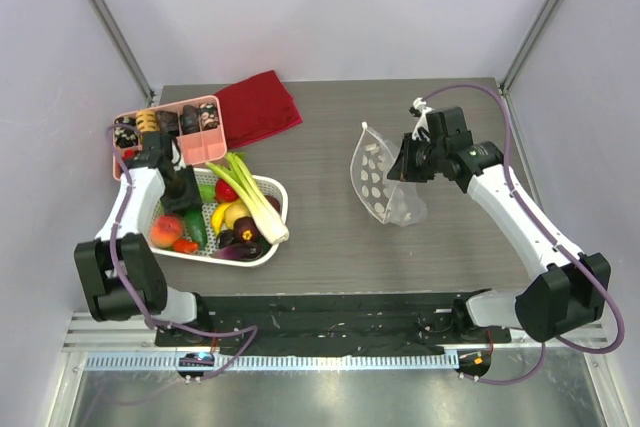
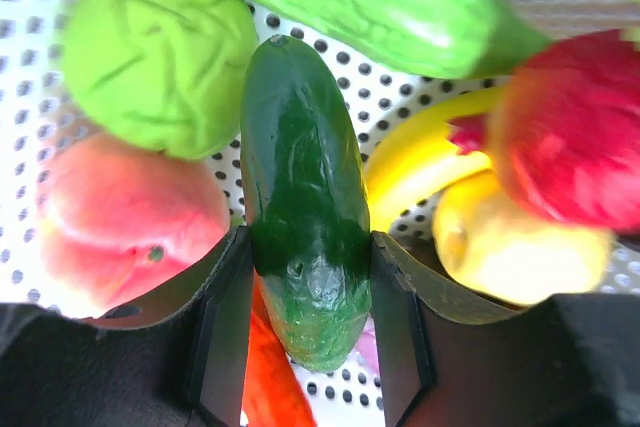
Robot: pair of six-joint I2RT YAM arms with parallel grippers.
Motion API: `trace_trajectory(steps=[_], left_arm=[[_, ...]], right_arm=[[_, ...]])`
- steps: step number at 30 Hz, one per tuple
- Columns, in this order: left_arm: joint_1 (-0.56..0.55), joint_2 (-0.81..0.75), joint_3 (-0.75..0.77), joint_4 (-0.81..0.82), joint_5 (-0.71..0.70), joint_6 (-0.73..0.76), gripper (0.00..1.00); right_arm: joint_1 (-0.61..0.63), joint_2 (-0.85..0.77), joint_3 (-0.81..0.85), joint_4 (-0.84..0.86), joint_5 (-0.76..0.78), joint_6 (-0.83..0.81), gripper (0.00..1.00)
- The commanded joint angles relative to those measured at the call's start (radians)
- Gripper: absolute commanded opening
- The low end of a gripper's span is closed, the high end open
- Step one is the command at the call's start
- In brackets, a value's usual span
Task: Place the food in the zip-top bag and seal the zipper
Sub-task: Pick up the fake vegetable from the bin, then place the fake vegetable in the zipper food storage bag.
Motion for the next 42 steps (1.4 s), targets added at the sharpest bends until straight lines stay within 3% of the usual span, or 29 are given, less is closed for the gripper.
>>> trace_trajectory(steps=[1, 9, 13, 17, 20, 24, 28, 35, 42], left_arm=[[0.001, -0.122, 0.002, 0.034, -0.012, -0.014, 0.17], [-0.005, -0.24, 0.055, 0.152, 0.066, -0.014, 0.16], [-0.036, -0.332, 0.115, 0.281, 0.199, -0.038, 0.12], [-0.207, -0.403, 0.176, 0.453, 0.218, -0.077, 0.08], [-0.403, -0.404, 0.219, 0.591, 0.192, -0.094, 0.07], [-0.673, -0.325, 0.291, 0.72, 0.144, -0.059, 0.06], [-0.839, -0.231, 0.365, 0.777, 0.098, 0.006, 0.06], [-0.985, -0.102, 0.42, 0.817, 0.028, 0.034, 0.06], [-1.014, -0.039, 0.364, 0.783, -0.058, -0.048, 0.07]], right_arm=[[0.004, 0.006, 0.051, 0.024, 0.019, -0.017, 0.01], [0.007, 0.015, 0.087, 0.021, -0.021, 0.002, 0.01], [0.006, -0.004, 0.094, 0.028, -0.093, 0.049, 0.01], [0.004, 0.005, 0.111, 0.047, -0.163, 0.133, 0.01], [0.006, 0.016, 0.134, 0.06, -0.2, 0.189, 0.01], [0.006, 0.033, 0.15, 0.093, -0.257, 0.253, 0.01], [0.007, 0.035, 0.154, 0.116, -0.274, 0.281, 0.01], [0.012, 0.021, 0.147, 0.114, -0.263, 0.268, 0.01], [0.01, 0.009, 0.136, 0.116, -0.255, 0.256, 0.01]])
